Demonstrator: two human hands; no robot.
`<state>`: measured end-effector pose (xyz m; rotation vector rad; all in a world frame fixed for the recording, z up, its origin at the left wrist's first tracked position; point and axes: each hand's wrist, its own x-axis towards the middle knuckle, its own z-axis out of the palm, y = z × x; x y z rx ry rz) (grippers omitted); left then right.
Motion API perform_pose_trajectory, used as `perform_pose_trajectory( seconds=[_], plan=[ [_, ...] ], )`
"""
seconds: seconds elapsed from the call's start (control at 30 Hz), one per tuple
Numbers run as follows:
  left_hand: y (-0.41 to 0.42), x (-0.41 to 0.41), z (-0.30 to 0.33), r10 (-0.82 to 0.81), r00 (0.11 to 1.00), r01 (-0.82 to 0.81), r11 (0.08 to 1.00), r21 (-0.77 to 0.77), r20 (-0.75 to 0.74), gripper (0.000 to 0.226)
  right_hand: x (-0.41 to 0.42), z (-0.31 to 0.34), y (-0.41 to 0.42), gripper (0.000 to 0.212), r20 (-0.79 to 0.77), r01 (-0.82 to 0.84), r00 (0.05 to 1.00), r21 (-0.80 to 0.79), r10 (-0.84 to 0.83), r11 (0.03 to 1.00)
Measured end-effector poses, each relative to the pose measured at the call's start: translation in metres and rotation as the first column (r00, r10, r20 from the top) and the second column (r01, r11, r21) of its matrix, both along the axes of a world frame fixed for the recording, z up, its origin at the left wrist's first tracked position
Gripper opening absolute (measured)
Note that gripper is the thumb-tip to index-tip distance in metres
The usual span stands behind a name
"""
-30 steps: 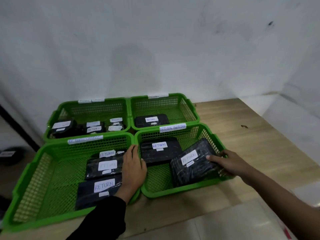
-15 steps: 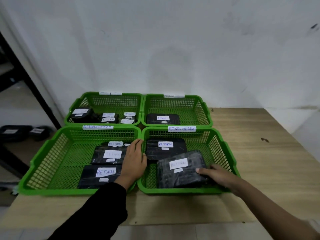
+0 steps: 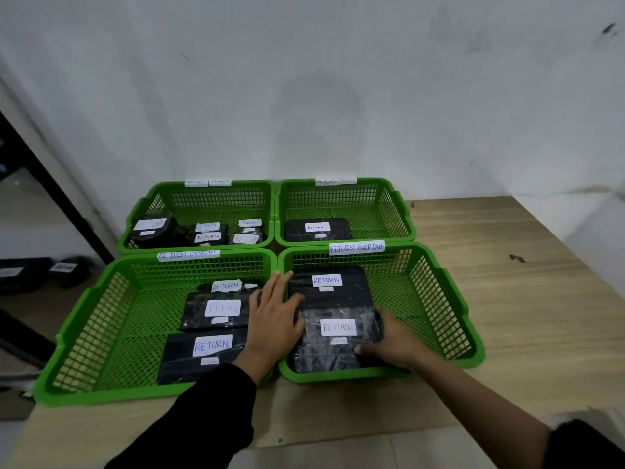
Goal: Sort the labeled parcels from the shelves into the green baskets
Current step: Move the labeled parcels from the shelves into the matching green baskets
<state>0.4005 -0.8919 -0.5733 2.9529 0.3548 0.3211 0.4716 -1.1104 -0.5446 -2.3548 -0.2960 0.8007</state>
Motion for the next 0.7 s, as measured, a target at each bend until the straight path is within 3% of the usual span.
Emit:
perform_pose_trajectory(
  seconds=[0.07, 0.57, 0.7],
  plan=[
    [-0.001, 0.002, 0.002, -0.031, 0.999, 0.032, 0.999, 0.027, -0.043, 0.018, 0.0, -0.005, 0.004, 0.085, 0.03, 0.031, 0.999, -0.026, -0.03, 0.999],
    [-0.001, 0.008, 0.014, -0.115, 0.958, 0.111, 0.993, -0.033, -0.262, 0.041, -0.012, 0.009, 0.018, 0.095, 0.101, 0.049, 0.994, -0.157, -0.033, 0.986],
    [0.005, 0.005, 0.017, -0.185, 0.943, 0.172, 0.982, -0.072, -0.278, 0.048, -0.022, 0.019, 0.024, 0.089, 0.217, 0.112, 0.974, -0.242, -0.059, 0.964]
  ],
)
